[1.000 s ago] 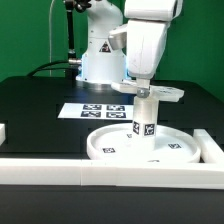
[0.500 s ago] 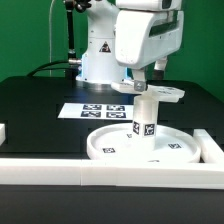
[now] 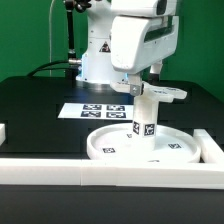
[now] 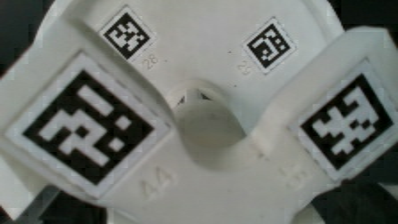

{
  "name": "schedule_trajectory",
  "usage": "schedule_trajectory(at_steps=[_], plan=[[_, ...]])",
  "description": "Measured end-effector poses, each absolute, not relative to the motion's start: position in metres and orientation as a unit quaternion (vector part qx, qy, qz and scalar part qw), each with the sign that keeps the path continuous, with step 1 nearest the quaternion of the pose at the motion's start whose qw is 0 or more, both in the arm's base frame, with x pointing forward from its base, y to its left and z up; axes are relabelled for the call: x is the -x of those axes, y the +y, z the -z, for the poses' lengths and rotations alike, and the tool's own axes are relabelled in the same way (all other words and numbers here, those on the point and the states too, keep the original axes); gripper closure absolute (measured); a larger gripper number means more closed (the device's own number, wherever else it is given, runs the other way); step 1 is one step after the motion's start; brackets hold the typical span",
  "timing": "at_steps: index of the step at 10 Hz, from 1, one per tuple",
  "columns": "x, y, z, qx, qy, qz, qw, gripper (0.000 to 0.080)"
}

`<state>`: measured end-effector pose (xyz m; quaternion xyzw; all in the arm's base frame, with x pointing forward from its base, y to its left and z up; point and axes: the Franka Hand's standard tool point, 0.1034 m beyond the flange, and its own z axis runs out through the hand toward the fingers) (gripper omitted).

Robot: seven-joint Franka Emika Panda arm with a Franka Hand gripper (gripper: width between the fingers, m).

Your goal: Assemble round table

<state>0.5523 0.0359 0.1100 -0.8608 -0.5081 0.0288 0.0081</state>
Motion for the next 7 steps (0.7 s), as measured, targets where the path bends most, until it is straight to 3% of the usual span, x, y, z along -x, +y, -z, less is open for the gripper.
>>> schedule_trajectory(at_steps=[7], plan=[[-0.5555, 0.0393, -0.1104, 0.872, -0.489, -0.02, 0.004, 0.015]])
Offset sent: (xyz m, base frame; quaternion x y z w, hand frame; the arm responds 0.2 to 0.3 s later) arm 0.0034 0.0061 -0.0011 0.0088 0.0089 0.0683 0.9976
